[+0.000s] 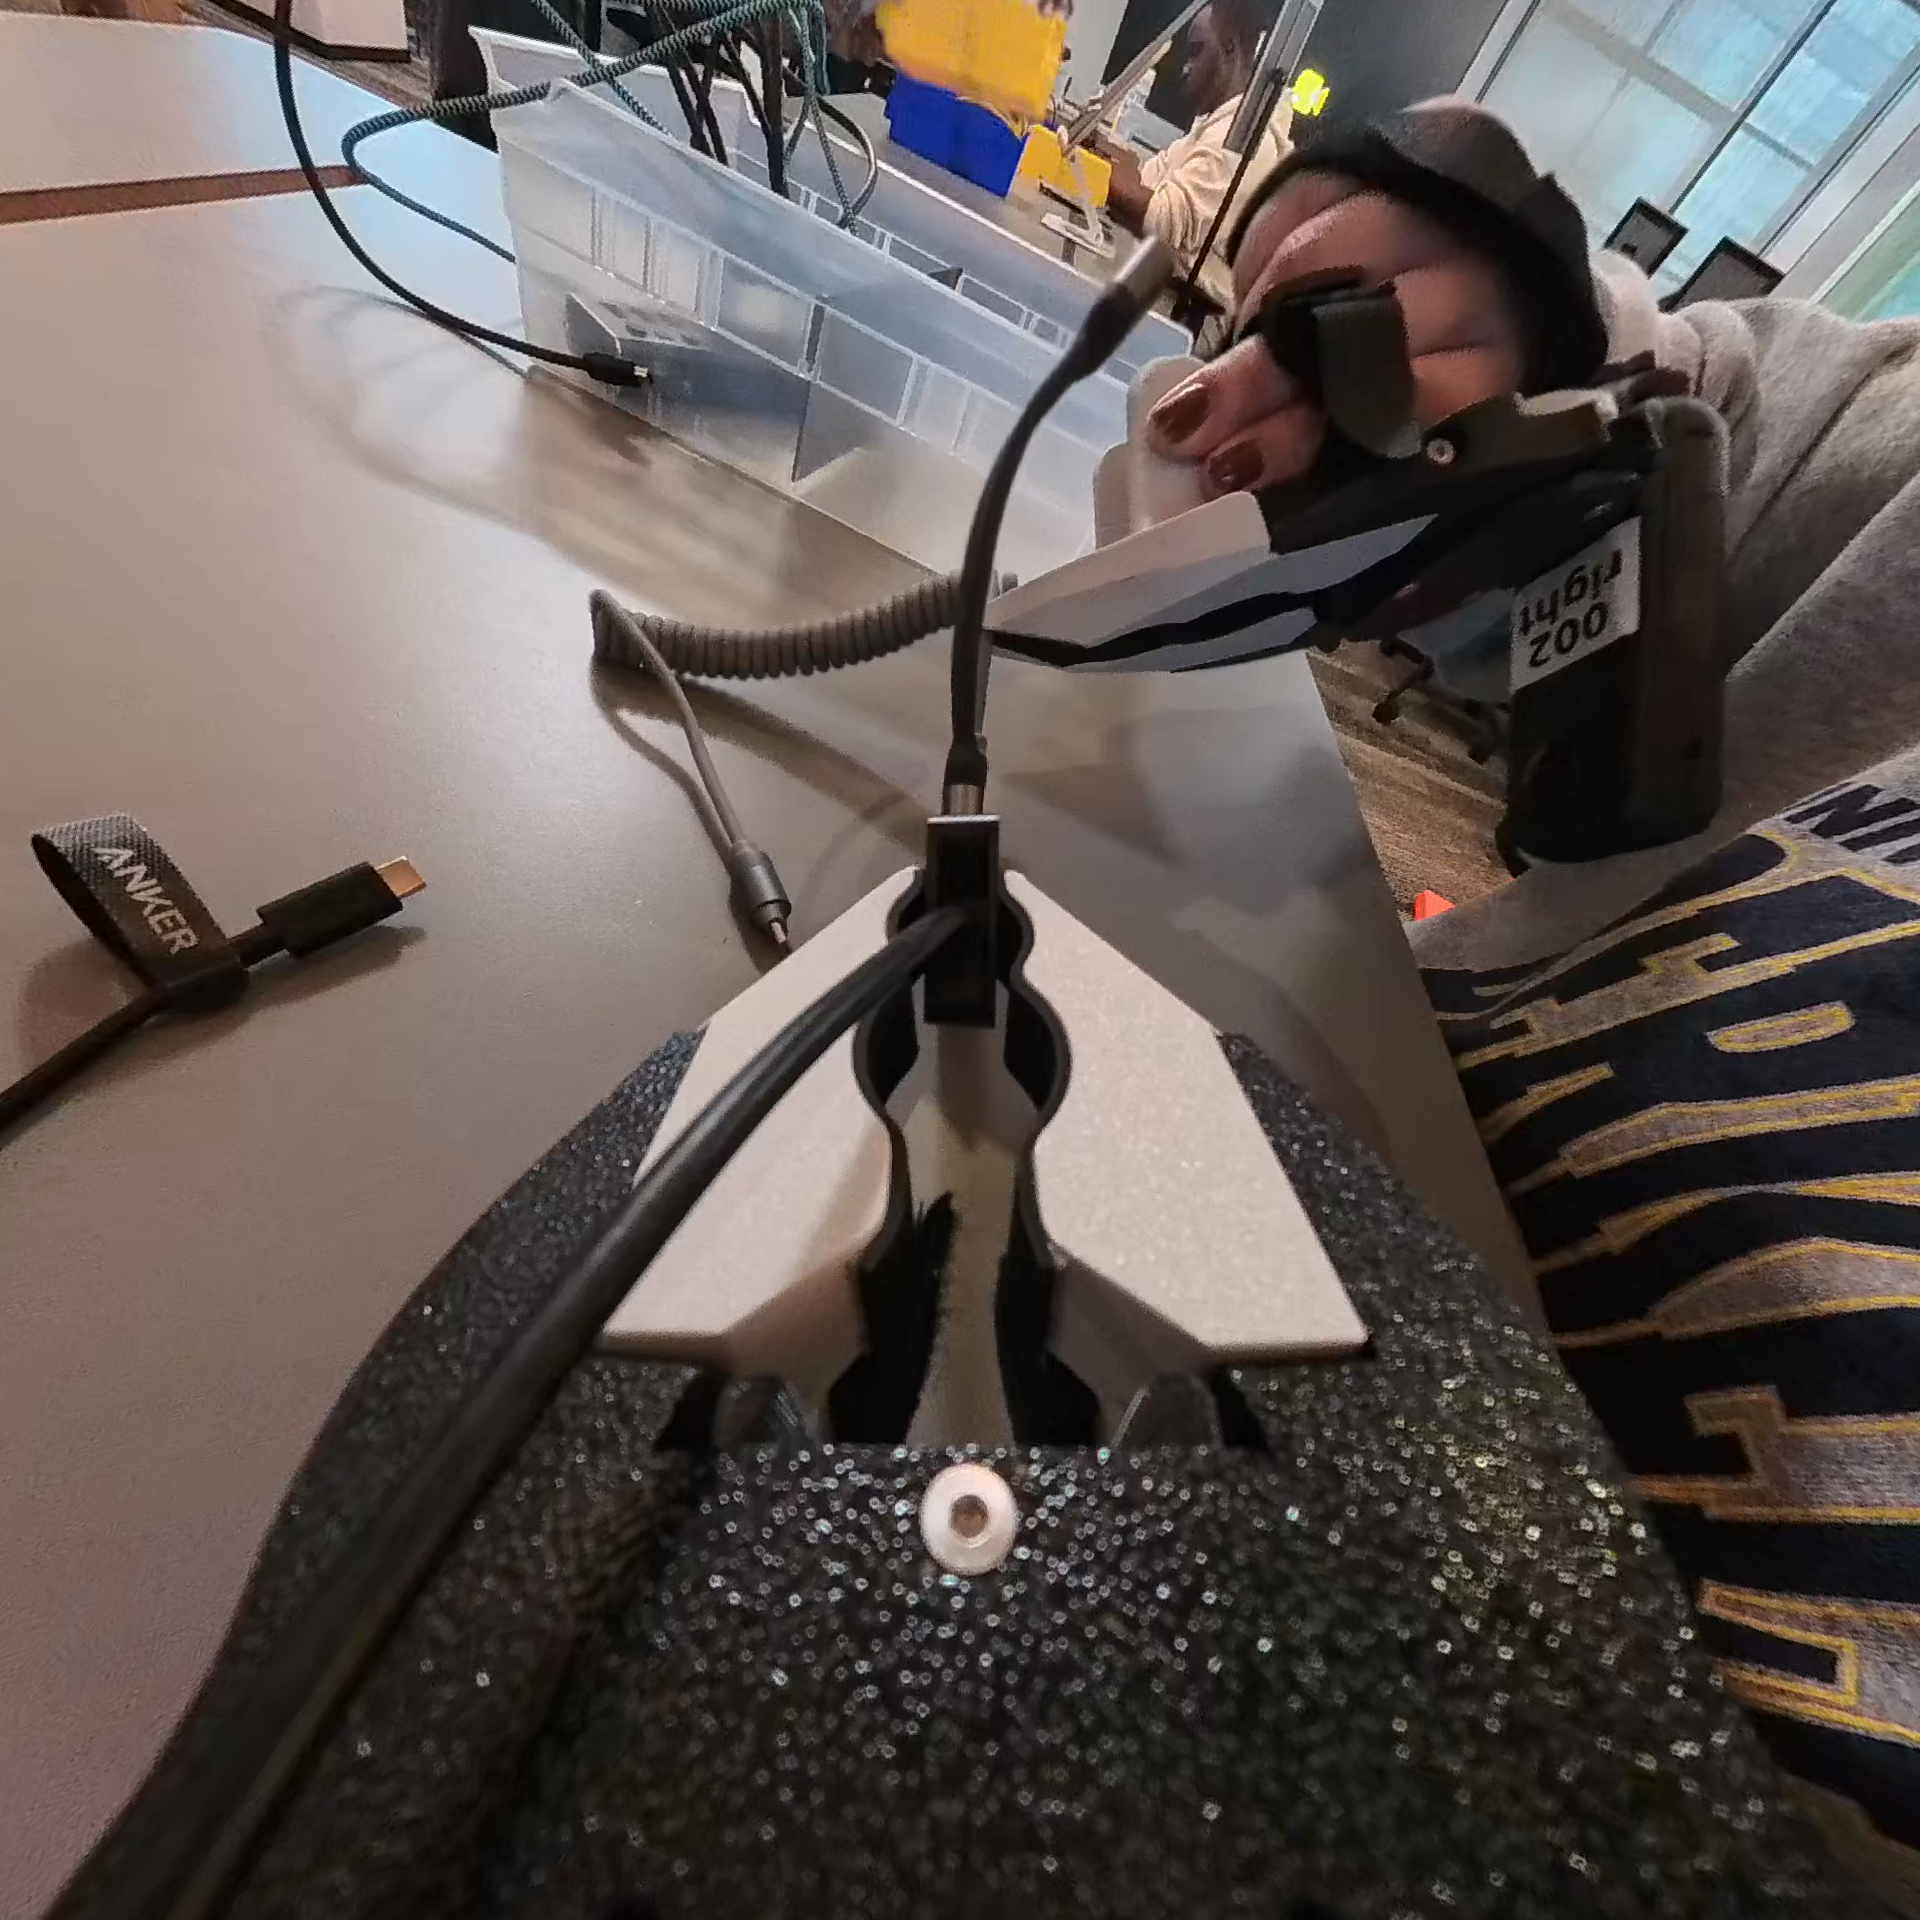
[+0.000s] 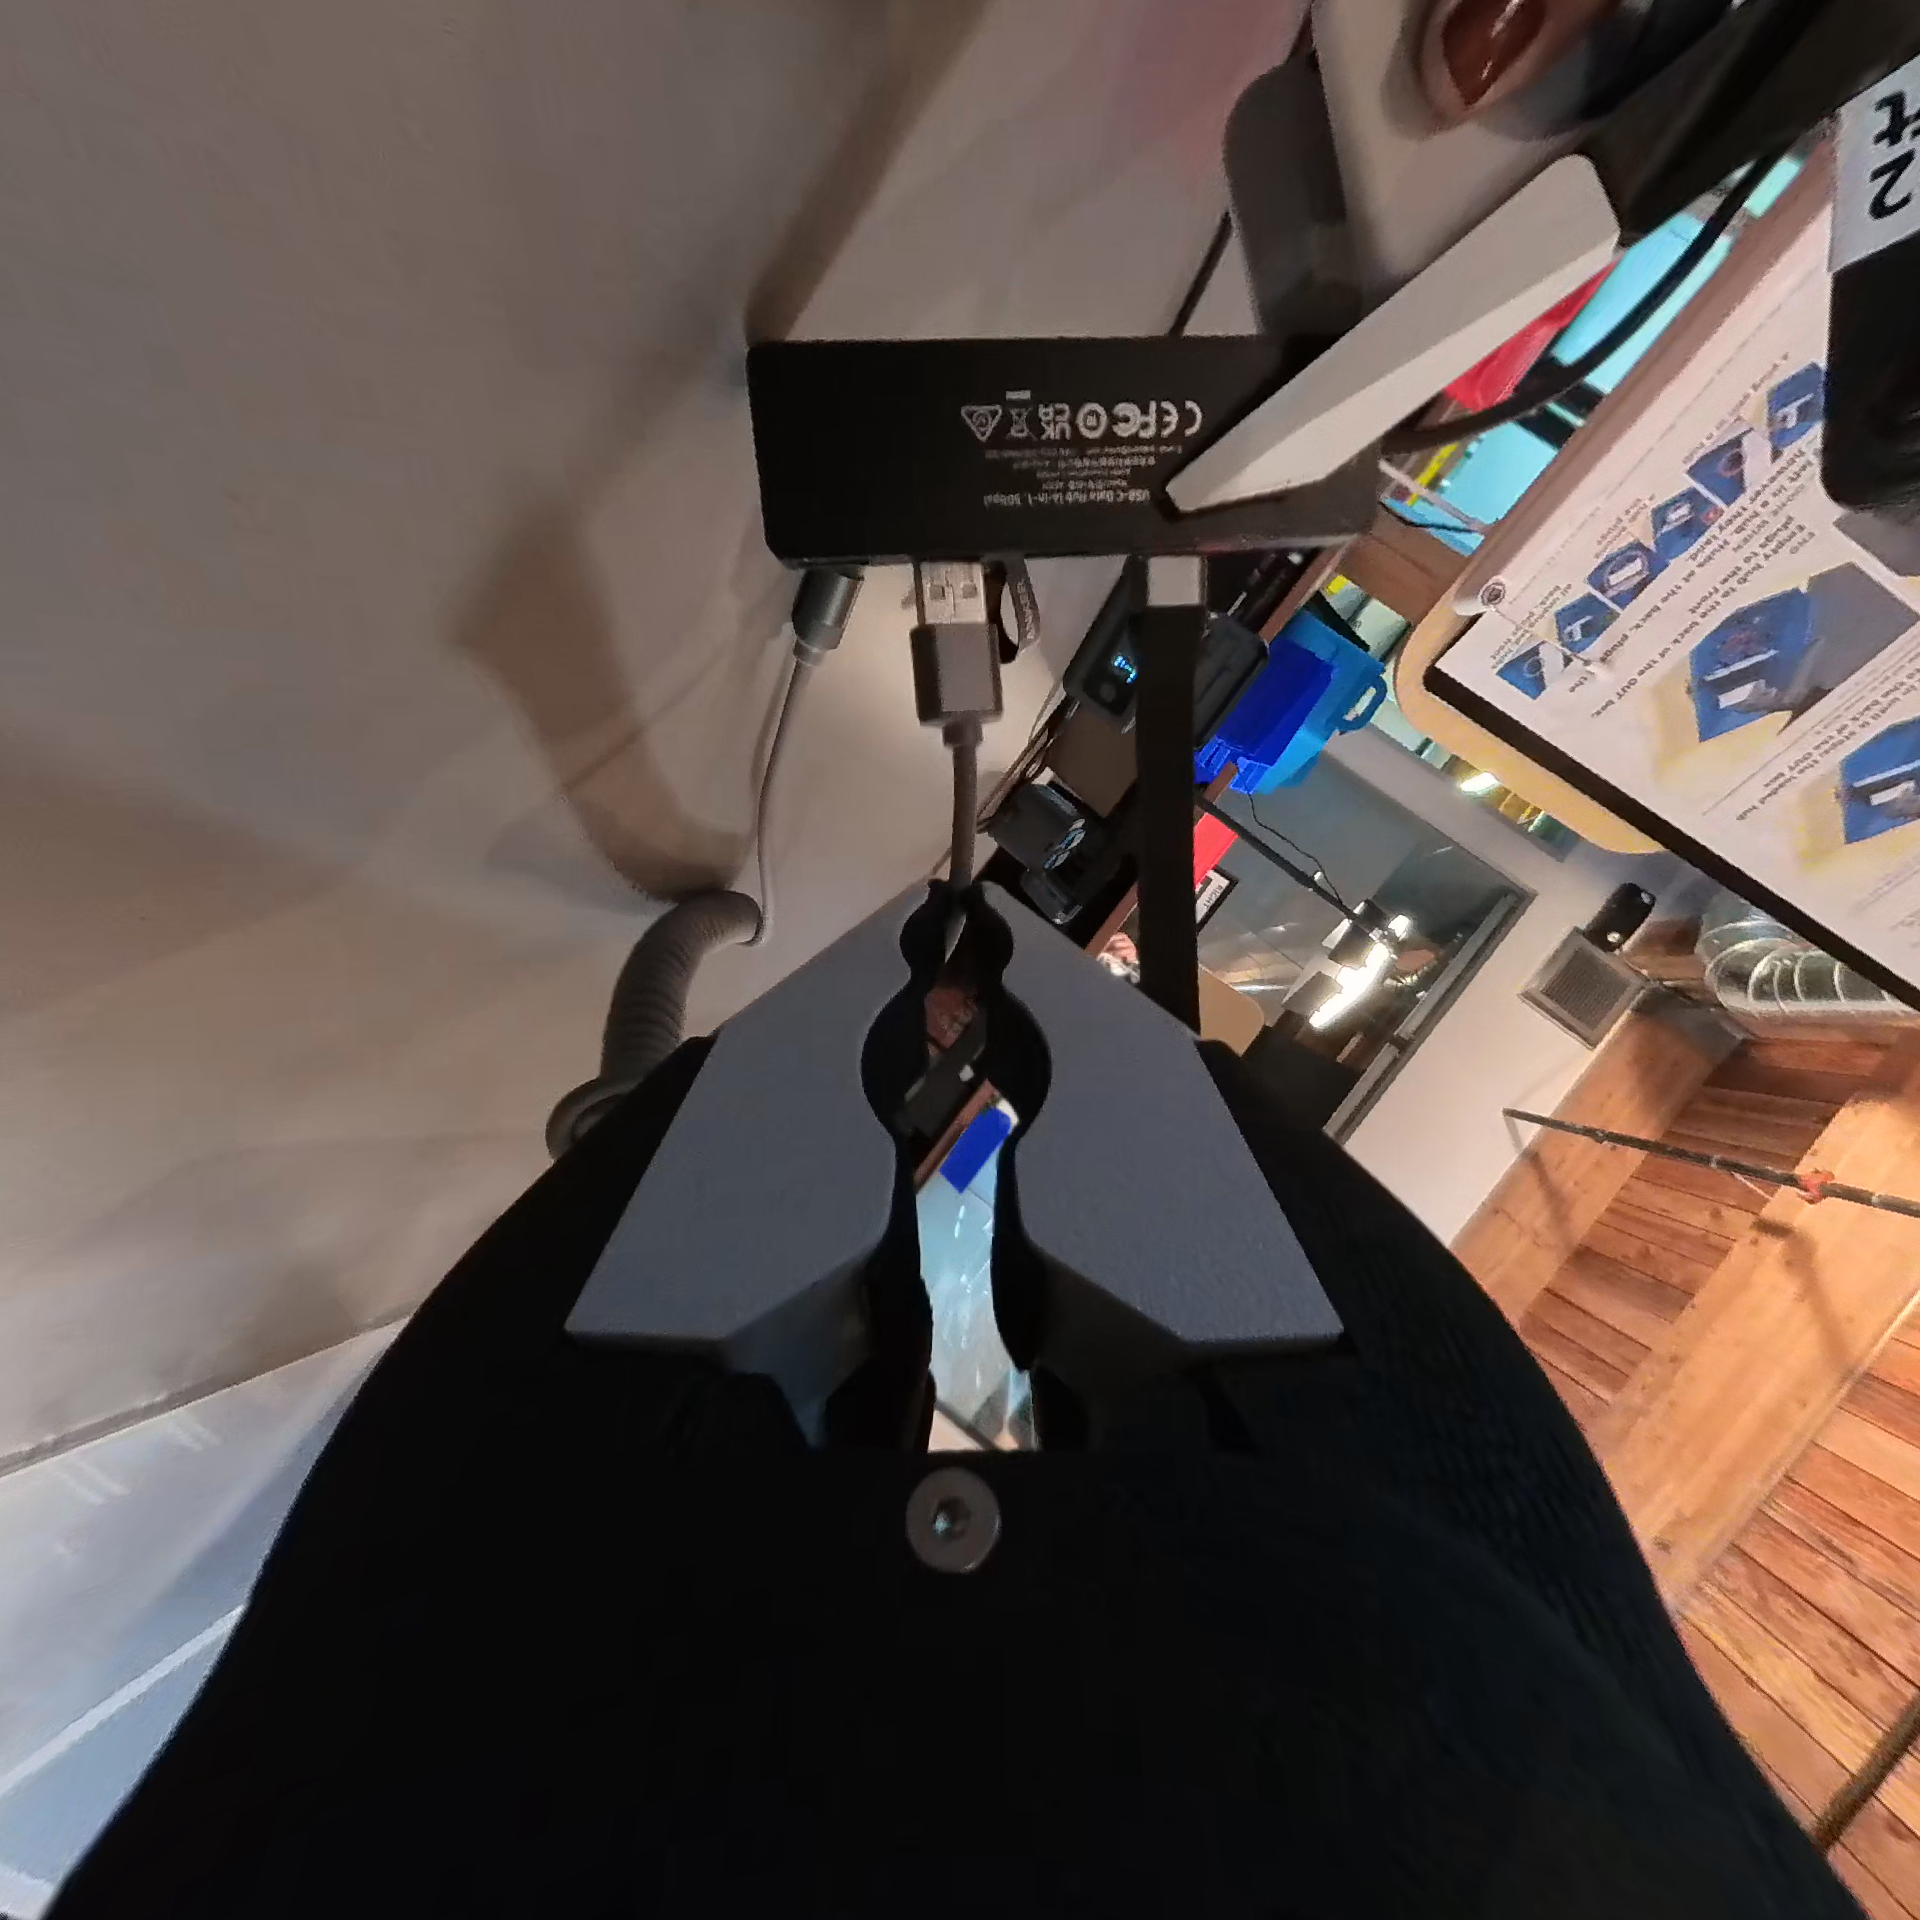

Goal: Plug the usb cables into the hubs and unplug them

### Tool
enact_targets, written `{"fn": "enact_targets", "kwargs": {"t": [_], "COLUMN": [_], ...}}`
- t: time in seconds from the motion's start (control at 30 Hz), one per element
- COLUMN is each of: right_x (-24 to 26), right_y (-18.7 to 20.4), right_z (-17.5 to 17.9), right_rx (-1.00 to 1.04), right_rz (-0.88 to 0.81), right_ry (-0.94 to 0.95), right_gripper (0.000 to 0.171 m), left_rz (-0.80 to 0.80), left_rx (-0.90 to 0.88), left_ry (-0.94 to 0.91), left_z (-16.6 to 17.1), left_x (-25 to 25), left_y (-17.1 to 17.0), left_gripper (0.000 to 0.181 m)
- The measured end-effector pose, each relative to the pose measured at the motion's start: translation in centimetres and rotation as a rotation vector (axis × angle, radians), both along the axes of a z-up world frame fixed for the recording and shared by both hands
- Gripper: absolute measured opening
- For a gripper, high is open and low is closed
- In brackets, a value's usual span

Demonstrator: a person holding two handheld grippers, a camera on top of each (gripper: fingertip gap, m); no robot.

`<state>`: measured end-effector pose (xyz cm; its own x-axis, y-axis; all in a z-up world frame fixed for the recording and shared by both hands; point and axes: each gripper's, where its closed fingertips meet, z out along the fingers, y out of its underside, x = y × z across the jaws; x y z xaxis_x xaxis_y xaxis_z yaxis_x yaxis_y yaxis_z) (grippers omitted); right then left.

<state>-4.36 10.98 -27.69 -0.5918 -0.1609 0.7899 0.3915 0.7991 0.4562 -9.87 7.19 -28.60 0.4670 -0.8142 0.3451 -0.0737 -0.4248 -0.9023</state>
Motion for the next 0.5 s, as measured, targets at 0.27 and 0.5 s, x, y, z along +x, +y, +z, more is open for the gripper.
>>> {"fn": "enact_targets", "kwargs": {"t": [0.27,0.5], "right_x": [-0.03,-0.08], "right_y": [-0.01,0.28], "right_z": [0.12,-0.24], "right_rx": [0.0,0.005], "right_rz": [0.018,0.009], "right_ry": [-0.018,-0.031], "right_gripper": [0.001,0.001], "left_rz": [-0.003,-0.013], "left_rx": [0.0,0.01], "left_ry": [-0.001,-0.001], "left_z": [0.0,0.02], "left_x": [0.0,0.07], "left_y": [-0.03,-0.14], "left_gripper": [0.009,0.009]}}
